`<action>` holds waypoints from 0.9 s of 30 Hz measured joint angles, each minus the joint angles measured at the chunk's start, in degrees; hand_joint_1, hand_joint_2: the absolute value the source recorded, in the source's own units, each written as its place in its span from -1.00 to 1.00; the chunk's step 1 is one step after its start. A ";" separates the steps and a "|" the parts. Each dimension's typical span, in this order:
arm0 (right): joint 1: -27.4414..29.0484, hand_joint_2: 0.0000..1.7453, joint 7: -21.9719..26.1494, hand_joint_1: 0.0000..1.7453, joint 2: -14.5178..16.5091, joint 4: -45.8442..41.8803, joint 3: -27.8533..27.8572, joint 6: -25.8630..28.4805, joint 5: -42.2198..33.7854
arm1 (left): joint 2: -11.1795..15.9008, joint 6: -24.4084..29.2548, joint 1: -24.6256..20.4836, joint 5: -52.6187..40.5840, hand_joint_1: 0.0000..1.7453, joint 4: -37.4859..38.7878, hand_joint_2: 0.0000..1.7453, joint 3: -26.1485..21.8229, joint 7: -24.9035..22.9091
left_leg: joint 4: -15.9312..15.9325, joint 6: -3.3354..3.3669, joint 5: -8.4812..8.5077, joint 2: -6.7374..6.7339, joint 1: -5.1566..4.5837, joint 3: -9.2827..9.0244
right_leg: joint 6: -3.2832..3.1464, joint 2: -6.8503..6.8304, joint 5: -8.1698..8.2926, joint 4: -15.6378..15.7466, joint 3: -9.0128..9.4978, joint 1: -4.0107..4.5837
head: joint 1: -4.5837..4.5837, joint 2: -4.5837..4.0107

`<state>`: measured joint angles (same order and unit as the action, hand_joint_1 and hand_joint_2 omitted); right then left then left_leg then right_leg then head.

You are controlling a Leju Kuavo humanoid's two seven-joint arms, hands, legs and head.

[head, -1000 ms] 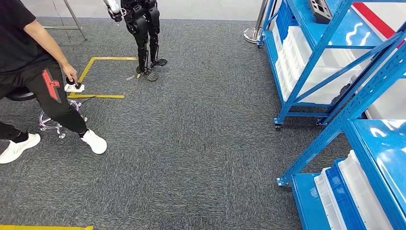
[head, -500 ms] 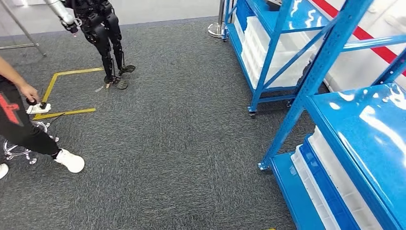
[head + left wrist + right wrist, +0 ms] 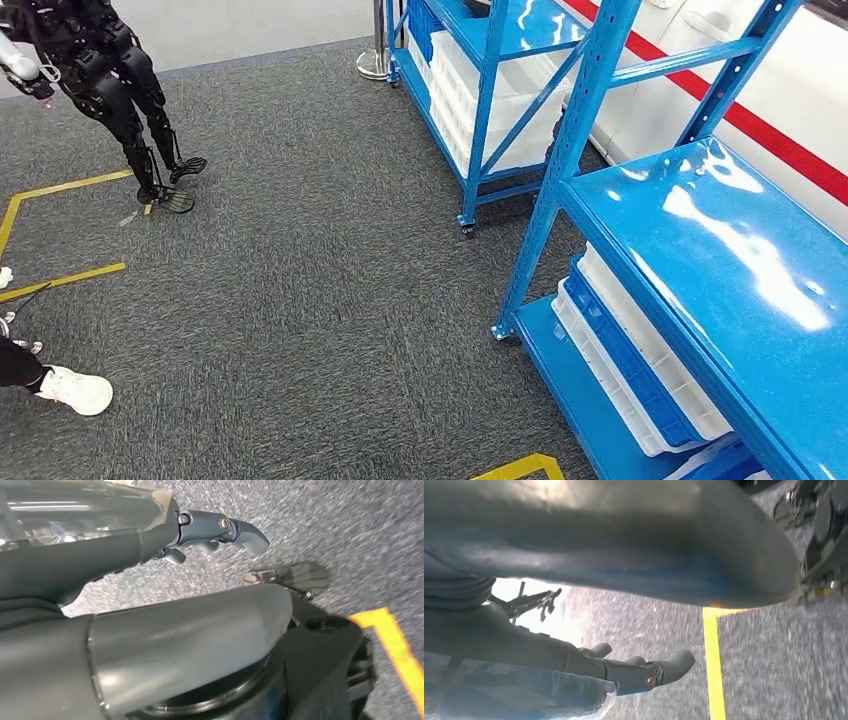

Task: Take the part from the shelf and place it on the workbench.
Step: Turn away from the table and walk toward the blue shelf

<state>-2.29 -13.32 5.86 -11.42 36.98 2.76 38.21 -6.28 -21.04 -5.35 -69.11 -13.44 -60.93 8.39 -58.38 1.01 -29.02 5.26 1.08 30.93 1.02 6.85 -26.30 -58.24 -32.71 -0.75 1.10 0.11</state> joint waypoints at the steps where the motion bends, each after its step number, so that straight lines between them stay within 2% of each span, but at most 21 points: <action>1: 0.07 -1.00 0.07 -1.00 0.07 0.02 -0.01 -0.01 0.13 | 0.02 0.02 -0.03 0.04 -1.00 0.00 -1.00 -0.01 0.13 | 0.29 0.22 0.15 -0.86 -0.23 -0.15 | 0.43 0.53 0.15 0.12 -0.33 -0.22 | 0.01 0.00; 2: 0.17 -1.00 0.10 -1.00 0.13 0.04 -0.02 -0.01 0.25 | 0.01 0.05 -0.07 0.06 -1.00 0.00 -1.00 -0.01 0.22 | 0.74 0.55 0.45 -1.58 -0.36 -0.48 | 0.73 0.13 0.13 -0.13 -0.64 -0.32 | 0.01 0.00; 4: 0.17 -1.00 0.10 -1.00 0.16 0.08 -0.04 -0.01 0.39 | 0.04 0.17 -0.06 0.08 -1.00 -0.01 -1.00 -0.01 0.34 | 1.73 1.23 1.12 -3.21 -0.36 -1.12 | 0.72 -2.69 -1.39 -3.11 -2.37 -0.28 | 0.16 0.00; 5: 0.12 -1.00 0.10 -1.00 0.17 0.08 -0.05 -0.01 0.41 | 0.07 0.24 0.00 0.09 -1.00 -0.02 -1.00 -0.02 0.37 | 1.95 1.40 1.28 -4.12 -0.39 -1.29 | 0.52 -4.44 -2.91 -6.34 -4.02 -0.27 | 0.23 0.00; 6: 0.06 -1.00 0.09 -1.00 0.19 0.08 -0.05 -0.01 0.42 | 0.11 0.30 0.09 0.10 -1.00 -0.02 -1.00 -0.02 0.38 | 1.99 1.53 1.28 -5.05 -0.46 -1.28 | 0.45 -5.46 -4.56 -10.15 -6.07 -0.30 | 0.30 0.00; 8: 0.09 -1.00 0.09 -1.00 0.21 0.08 -0.07 -0.01 0.43 | 0.12 0.36 0.15 0.11 -1.00 -0.02 -1.00 -0.03 0.38 | 1.97 1.52 1.18 -6.87 -0.54 -1.23 | 0.91 -6.08 -6.25 -15.68 -8.96 -0.51 | 0.31 0.00; 9: 0.14 -1.00 0.09 -1.00 0.19 0.08 -0.07 -0.01 0.44 | 0.09 0.36 0.14 0.11 -1.00 -0.02 -1.00 -0.03 0.38 | 1.96 1.44 1.11 -7.63 -0.53 -1.24 | 1.42 -6.27 -5.85 -15.56 -8.87 -0.65 | 0.32 0.00; 10: 0.20 -1.00 0.09 -1.00 0.16 0.08 -0.07 -0.01 0.45 | 0.04 0.36 0.14 0.11 -1.00 -0.02 -1.00 -0.03 0.38 | 1.94 1.29 1.02 -8.34 -0.50 -1.31 | 2.03 -6.65 -4.70 -13.13 -7.53 -0.80 | 0.33 0.00; 11: 0.23 -1.00 0.08 -1.00 0.11 0.08 -0.07 -0.01 0.45 | 0.01 0.36 0.13 0.11 -1.00 -0.02 -1.00 -0.03 0.38 | 1.90 1.07 0.87 -8.99 -0.49 -1.45 | 2.61 -7.57 -3.22 -9.05 -5.24 -0.96 | 0.34 0.00; 12: 0.17 -1.00 0.08 -1.00 0.11 0.08 -0.07 -0.01 0.46 | 0.02 0.36 0.14 0.11 -1.00 -0.02 -1.00 -0.03 0.38 | 1.82 0.73 0.62 -9.58 -0.62 -1.58 | 2.88 -8.94 -1.87 -5.01 -2.93 -0.97 | 0.36 0.00; 14: 0.01 -1.00 0.09 -1.00 0.15 0.08 -0.09 -0.01 0.47 | 0.10 0.36 0.11 0.11 -1.00 -0.03 -1.00 -0.03 0.38 | 1.67 -0.05 -0.01 -10.66 -0.91 -1.85 | 2.28 -10.61 -0.33 -0.17 -0.11 -0.79 | 0.23 0.00; 16: -0.02 -1.00 0.08 -1.00 0.19 0.08 -0.09 -0.01 0.49 | 0.13 0.36 -0.13 0.10 -1.00 -0.02 -1.00 -0.03 0.38 | 1.76 -0.76 -0.43 -11.68 -0.87 -2.23 | 1.02 -9.90 -0.14 0.25 -0.12 -0.45 | 0.05 0.00; 17: 0.03 -1.00 0.04 -1.00 0.17 0.08 -0.09 -0.01 0.49 | 0.11 0.36 -0.30 0.09 -1.00 -0.02 -1.00 -0.03 0.38 | 1.63 -1.16 -0.69 -11.46 -0.63 -2.42 | 0.54 -9.31 -0.11 0.32 -0.06 -0.56 | -0.01 0.00; 19: 0.05 -1.00 -0.03 -1.00 0.15 0.08 -0.09 0.01 0.52 | 0.06 0.36 -0.47 0.05 -1.00 -0.02 -1.00 -0.02 0.38 | -0.85 -1.79 -2.79 -8.96 -0.24 -1.66 | -0.35 -8.18 0.10 0.47 0.15 -0.80 | -0.10 0.00; 21: -0.03 -1.00 -0.09 -1.00 0.15 0.08 -0.09 0.01 0.54 | 0.01 0.31 -0.30 -0.08 -1.00 -0.01 -1.00 -0.02 0.40 | -7.72 -1.87 -6.88 -6.01 -0.12 1.47 | -0.99 -7.00 0.30 0.49 0.15 -0.66 | -0.22 0.00; 22: -0.04 -1.00 -0.14 -1.00 0.15 0.08 -0.09 0.01 0.55 | -0.03 0.21 -0.18 -0.21 -1.00 0.00 -1.00 -0.01 0.43 | -11.64 -1.77 -8.60 -5.49 -0.12 3.44 | -1.19 -6.31 0.36 0.47 0.06 -0.46 | -0.25 0.00; 23: -0.04 -1.00 -0.20 -1.00 0.15 0.08 -0.09 0.00 0.54 | -0.07 0.12 -0.06 -0.37 -1.00 0.01 -1.00 -0.01 0.46 | -14.39 -1.66 -9.31 -5.29 -0.12 4.94 | -1.26 -5.57 0.38 0.45 0.01 -0.28 | -0.25 0.00; 24: -0.01 -1.00 -0.25 -1.00 0.15 0.08 -0.09 0.00 0.53 | -0.10 0.03 0.02 -0.53 -1.00 0.02 -1.00 0.01 0.48 | -15.20 -1.48 -8.81 -5.19 -0.12 5.60 | -1.29 -4.79 0.41 0.44 0.03 -0.15 | -0.25 0.00; 25: 0.02 -1.00 -0.30 -1.00 0.15 0.08 -0.08 0.00 0.51 | -0.13 -0.01 0.05 -0.64 -1.00 0.02 -1.00 0.02 0.49 | -13.81 -1.25 -7.21 -5.03 -0.12 5.21 | -1.28 -4.01 0.41 0.44 0.12 -0.09 | -0.26 0.00; 26: 0.03 -1.00 -0.28 -1.00 0.17 0.08 -0.08 -0.01 0.48 | -0.14 -0.01 0.05 -0.71 -1.00 0.02 -1.00 0.03 0.49 | -10.61 -0.96 -4.92 -4.49 -0.12 3.91 | -1.26 -3.26 0.42 0.43 0.25 -0.06 | -0.25 0.00; 27: 0.03 -1.00 -0.21 -1.00 0.23 0.08 -0.07 -0.01 0.46 | -0.13 -0.01 0.05 -0.74 -1.00 0.02 -1.00 0.04 0.50 | -6.65 -0.63 -2.71 -3.04 -0.11 2.25 | -1.21 -2.55 0.44 0.42 0.31 -0.07 | -0.25 0.00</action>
<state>-2.26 -13.52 6.09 -11.34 36.91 2.75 38.67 -6.40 -21.05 -5.31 -69.85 -13.42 -60.89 8.88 -65.04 0.38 -31.73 2.22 0.97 33.18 -0.18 4.30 -25.86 -57.82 -32.40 -0.82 0.85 0.11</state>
